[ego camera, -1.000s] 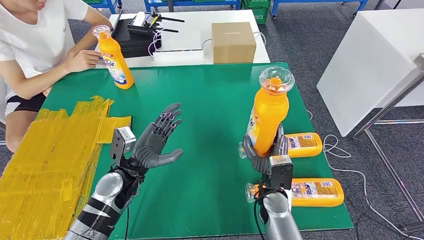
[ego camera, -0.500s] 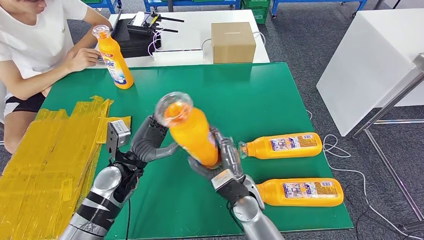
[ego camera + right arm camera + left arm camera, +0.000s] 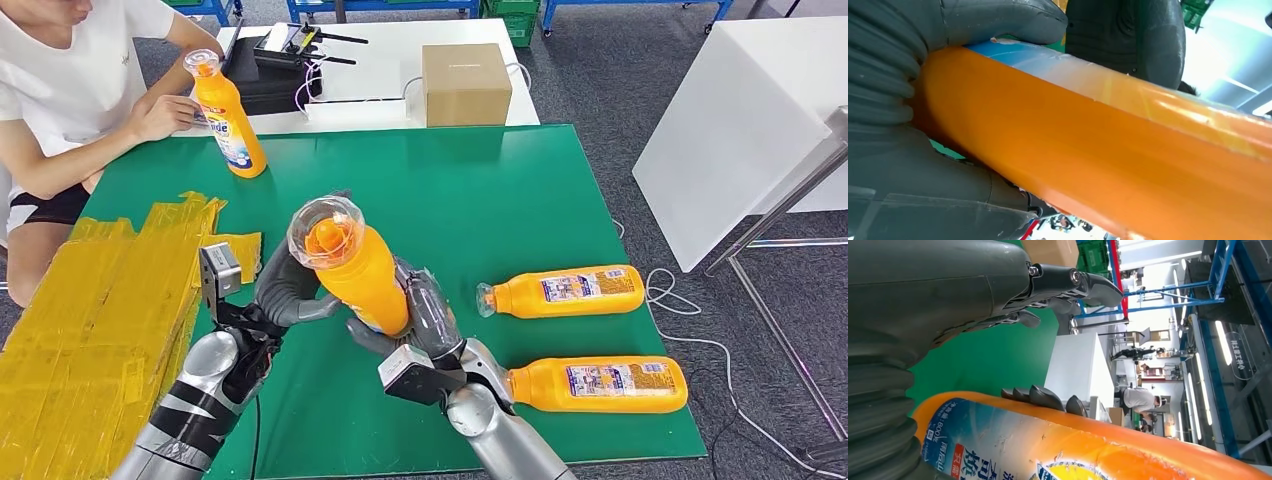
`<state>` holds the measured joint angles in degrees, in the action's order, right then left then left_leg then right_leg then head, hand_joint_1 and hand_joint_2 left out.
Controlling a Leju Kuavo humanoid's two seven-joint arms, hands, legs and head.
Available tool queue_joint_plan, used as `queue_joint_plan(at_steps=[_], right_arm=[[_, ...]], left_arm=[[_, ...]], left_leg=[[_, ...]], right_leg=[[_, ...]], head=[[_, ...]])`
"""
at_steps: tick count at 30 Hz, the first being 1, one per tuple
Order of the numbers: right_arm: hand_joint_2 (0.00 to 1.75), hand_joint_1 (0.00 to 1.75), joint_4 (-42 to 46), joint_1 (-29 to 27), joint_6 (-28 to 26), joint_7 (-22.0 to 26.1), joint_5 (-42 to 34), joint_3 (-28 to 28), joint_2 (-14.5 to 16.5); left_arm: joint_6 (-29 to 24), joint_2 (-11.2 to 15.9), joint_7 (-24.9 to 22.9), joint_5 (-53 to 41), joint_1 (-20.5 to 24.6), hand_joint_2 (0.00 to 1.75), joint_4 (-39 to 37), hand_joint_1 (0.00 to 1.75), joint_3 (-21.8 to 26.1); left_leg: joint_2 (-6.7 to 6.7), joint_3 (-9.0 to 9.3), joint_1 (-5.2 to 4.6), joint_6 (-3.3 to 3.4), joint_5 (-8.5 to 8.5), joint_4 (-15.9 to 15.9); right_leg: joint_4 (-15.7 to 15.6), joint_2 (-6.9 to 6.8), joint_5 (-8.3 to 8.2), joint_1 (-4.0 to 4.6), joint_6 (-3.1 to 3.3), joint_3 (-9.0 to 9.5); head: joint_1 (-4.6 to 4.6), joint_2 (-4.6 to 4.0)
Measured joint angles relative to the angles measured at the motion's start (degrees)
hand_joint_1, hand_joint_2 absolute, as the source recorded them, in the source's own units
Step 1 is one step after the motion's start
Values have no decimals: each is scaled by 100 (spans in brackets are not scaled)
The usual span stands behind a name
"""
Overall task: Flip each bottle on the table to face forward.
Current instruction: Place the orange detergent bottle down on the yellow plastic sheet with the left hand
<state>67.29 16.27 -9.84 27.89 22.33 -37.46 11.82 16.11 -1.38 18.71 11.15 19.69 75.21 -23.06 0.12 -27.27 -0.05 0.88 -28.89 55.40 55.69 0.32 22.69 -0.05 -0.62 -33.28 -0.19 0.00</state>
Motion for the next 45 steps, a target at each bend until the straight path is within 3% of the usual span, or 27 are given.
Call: queue_joint_plan(at_steps=[35, 37, 41, 45], right_arm=[[175, 175, -313, 207, -42, -62, 8, -188, -41], [175, 175, -282, 151, -328, 58, -249, -159, -29], [175, 175, 335, -267, -1483, 95, -1382, 417, 27], [175, 175, 729, -391, -1640, -148, -1422, 1058, 58]], left_arm=[[-7, 0, 30, -13, -86, 175, -15, 0, 2], [-125, -7, 22, -63, -89, 175, -7, 0, -2], [-623, -33, -29, -283, -184, 175, 75, 0, -5], [-638, -38, -29, -358, -256, 175, 119, 0, 4]], left_leg=[[0, 0, 0, 0, 0, 0], [-2, 1, 0, 0, 0, 0], [-20, -12, -1, 0, 0, 0], [-16, -12, -3, 0, 0, 0]], right_leg=[[0, 0, 0, 1, 0, -2], [0, -2, 0, 1, 0, -2], [0, -22, 2, -2, 1, -5], [-1, -22, 2, -3, 1, -6]], head=[[-1, 0], [-1, 0], [-2, 0], [2, 0]])
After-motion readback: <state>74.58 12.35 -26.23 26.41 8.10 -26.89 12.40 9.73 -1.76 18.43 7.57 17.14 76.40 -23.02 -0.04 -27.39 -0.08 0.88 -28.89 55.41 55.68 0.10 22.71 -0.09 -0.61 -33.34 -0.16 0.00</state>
